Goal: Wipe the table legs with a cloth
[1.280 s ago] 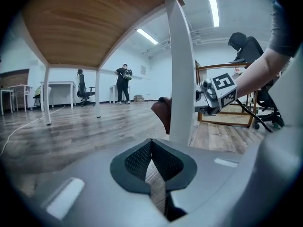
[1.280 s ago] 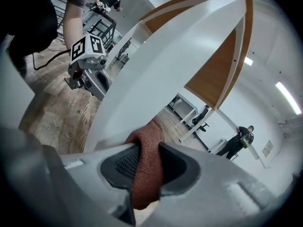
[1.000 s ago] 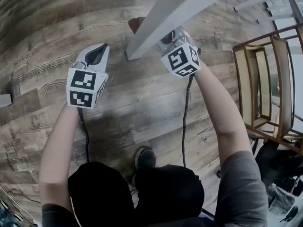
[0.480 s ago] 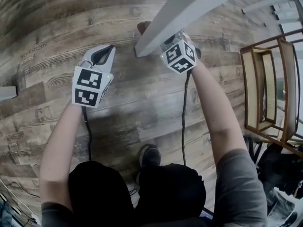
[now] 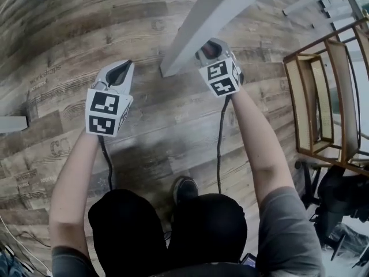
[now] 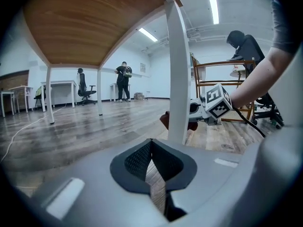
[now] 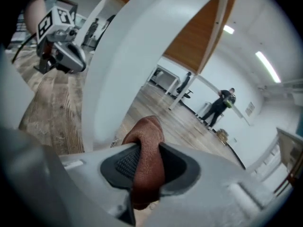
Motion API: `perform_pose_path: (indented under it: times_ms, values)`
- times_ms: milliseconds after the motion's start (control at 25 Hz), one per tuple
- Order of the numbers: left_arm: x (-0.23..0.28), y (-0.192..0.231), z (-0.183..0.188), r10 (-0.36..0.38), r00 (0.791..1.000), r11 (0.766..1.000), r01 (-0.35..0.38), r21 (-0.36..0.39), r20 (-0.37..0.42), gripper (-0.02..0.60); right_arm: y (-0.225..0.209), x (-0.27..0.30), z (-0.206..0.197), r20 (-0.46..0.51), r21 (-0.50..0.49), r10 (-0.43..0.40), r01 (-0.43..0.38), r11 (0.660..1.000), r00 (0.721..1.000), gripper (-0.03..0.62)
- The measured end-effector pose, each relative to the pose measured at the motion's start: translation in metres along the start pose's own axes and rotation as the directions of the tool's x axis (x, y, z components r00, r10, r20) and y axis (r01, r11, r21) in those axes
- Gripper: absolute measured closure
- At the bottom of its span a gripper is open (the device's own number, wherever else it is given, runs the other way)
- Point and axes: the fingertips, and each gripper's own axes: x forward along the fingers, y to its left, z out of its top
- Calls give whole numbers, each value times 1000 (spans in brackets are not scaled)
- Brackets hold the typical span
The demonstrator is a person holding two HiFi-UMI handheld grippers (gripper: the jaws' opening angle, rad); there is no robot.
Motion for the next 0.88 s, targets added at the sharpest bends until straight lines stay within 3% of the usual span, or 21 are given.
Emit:
perform_pose_path:
  times_ms: [120,280,520,880]
  values:
    - [-21,0,23,-17,1000,1000,16,27,8,563,-32,-41,2,9,150,-97,95,984,995,510]
    - [-52,8,70,-7,1000,997,6,83,15,563,-75,-92,21,-4,217,-186,183,959,982,510]
    - [-114,-19,154,-10,998,997,5,78,65,563,-100,-169,58,-39,315,-165,169,934,986,510]
    - [-234,-32,292,86,988,993,-73,-97,131,563,-135,-311,145,-31,425,-199,193,885,980,510]
